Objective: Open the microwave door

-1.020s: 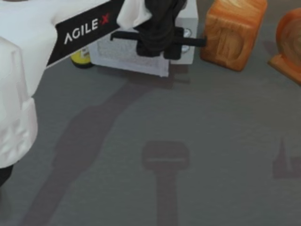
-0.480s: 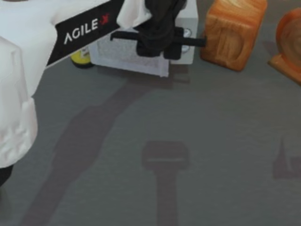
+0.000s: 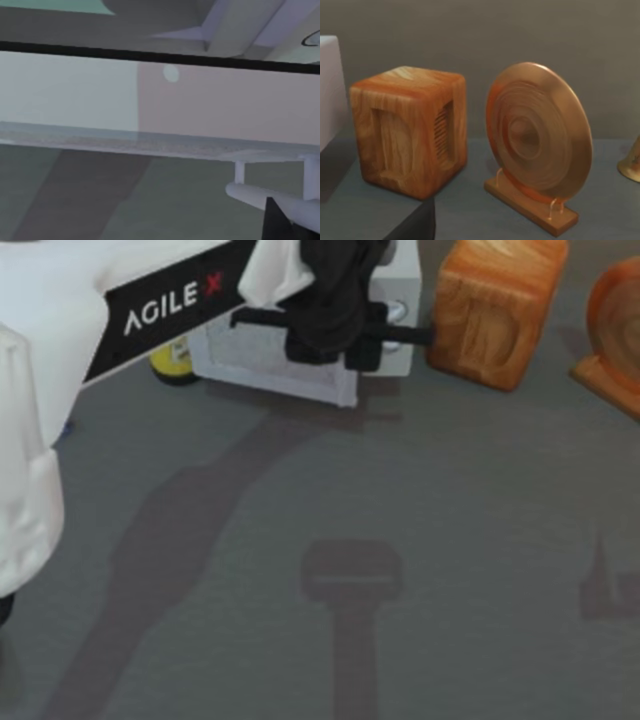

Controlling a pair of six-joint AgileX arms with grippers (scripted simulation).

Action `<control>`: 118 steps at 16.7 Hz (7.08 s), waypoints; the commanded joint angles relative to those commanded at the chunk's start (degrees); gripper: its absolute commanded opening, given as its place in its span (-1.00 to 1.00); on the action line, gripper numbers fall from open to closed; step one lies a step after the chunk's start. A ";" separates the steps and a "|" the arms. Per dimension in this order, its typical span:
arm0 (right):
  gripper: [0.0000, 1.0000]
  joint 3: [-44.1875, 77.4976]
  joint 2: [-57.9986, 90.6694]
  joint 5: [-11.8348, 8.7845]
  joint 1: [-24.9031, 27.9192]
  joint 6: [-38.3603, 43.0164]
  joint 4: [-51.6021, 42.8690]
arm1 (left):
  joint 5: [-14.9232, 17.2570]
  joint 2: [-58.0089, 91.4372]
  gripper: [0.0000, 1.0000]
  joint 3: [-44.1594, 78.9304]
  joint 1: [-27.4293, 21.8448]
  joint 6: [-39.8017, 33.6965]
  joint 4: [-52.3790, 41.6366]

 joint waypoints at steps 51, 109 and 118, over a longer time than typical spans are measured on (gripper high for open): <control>1.00 0.00 0.00 0.00 0.00 0.00 0.00 | 1.40 -2.64 -1.00 -4.32 0.48 2.86 2.15; 1.00 0.00 0.00 0.00 0.00 0.00 0.00 | 4.35 -7.17 -1.00 -11.44 1.47 8.26 5.52; 1.00 0.00 0.00 0.00 0.00 0.00 0.00 | 4.35 -7.17 -1.00 -11.44 1.47 8.26 5.52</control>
